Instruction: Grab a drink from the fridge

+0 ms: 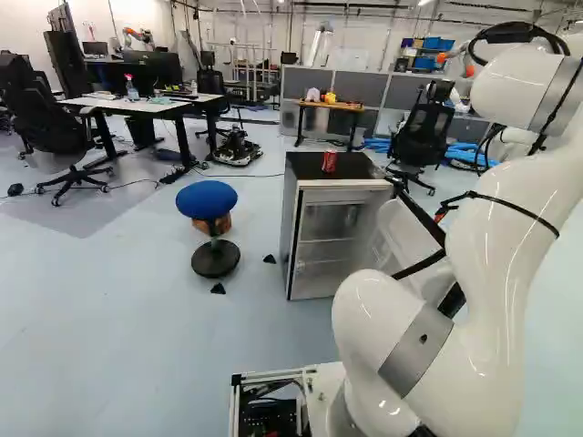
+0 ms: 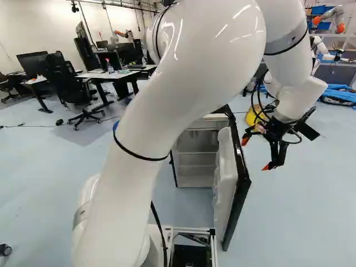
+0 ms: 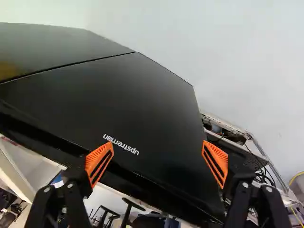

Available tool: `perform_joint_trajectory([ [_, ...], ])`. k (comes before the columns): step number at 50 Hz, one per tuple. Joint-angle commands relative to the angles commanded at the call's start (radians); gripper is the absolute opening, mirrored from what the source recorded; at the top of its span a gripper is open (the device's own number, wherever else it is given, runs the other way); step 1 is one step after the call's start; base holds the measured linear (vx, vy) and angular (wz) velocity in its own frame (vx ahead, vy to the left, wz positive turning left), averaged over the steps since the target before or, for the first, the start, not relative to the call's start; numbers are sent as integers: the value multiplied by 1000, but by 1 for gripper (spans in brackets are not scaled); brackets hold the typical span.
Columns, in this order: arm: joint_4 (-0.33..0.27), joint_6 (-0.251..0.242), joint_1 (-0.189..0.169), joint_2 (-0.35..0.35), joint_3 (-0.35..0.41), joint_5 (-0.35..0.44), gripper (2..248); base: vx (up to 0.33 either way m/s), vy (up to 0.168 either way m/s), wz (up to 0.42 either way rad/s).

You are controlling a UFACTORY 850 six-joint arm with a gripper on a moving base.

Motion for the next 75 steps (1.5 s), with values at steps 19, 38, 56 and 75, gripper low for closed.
perform_joint_trajectory([
  [19, -6, 0, 20, 51, 86, -4, 247, 0, 0, 0],
  [38, -31, 0, 47, 103, 171, -4, 247, 0, 0, 0],
  [56, -60, 0, 93, 144, 240, -4, 247, 0, 0, 0],
  [75, -88, 0, 150, 186, 309, -3, 247, 0, 0, 0],
])
